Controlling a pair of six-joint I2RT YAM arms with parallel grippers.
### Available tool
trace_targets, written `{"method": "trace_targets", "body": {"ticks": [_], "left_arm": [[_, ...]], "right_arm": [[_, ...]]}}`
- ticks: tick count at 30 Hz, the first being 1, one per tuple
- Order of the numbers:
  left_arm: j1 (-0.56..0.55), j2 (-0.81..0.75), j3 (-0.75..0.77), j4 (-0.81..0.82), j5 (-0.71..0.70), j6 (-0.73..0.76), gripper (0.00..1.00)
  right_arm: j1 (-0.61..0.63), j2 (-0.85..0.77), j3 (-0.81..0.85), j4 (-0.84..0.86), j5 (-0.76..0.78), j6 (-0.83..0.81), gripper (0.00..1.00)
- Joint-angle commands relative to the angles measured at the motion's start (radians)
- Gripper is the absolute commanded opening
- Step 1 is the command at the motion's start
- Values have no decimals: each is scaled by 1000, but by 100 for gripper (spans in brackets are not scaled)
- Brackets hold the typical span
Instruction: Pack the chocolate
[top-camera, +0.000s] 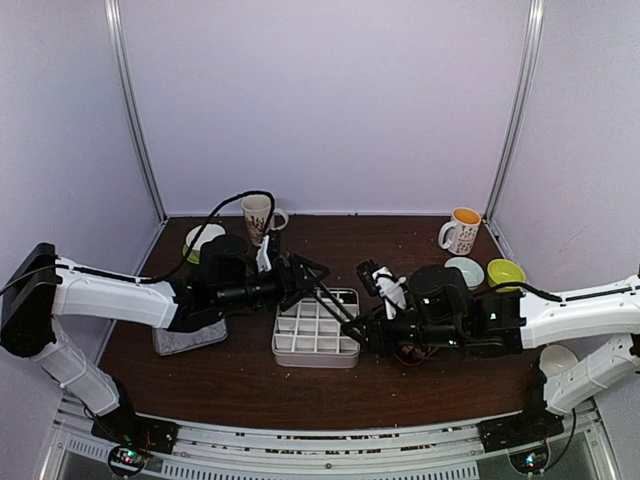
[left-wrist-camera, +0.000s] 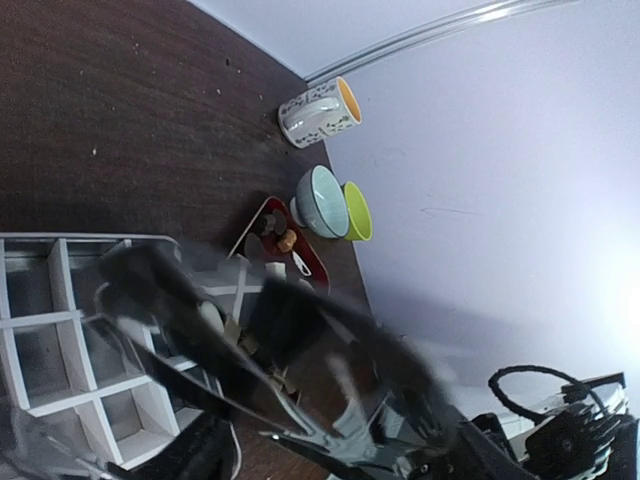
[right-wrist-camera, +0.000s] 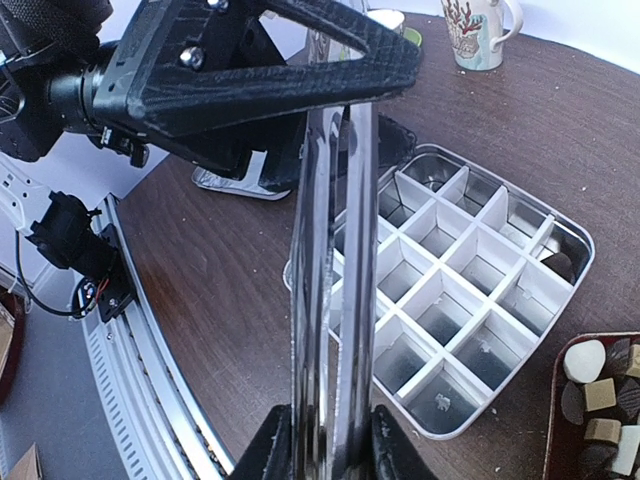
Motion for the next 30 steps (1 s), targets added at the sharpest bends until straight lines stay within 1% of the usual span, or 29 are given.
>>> {"method": "trace_targets", "body": {"ticks": [1,6,9,12,16,20,23,30], "left_arm": [[-5,17,28,125,-12,-17,63],[-5,16,8,153,-26,-63,53],[-7,15,-12,193,-36,-83,45],[-10,10,-16,209,-38,-89,41],[-21,-19,-7,148,-74,-68,40],[-22,-35,-16,136,-92,-65,38],[-22,-41,-16,124,-98,-64,38],[-24,-49,-22,119,-111,-69,37]], "right_arm": [[13,11,35,2,30,-34,26],[21,28,42,-14,57,-53,27],[32,32,47,-27,94,-73,29],[41,36,48,-28,118,-87,30],[50,41,50,-32,136,-101,34],[56,37,49,-29,154,-109,39],[61,27,41,-23,163,-115,44],[72,11,31,-31,194,-128,60]]}}
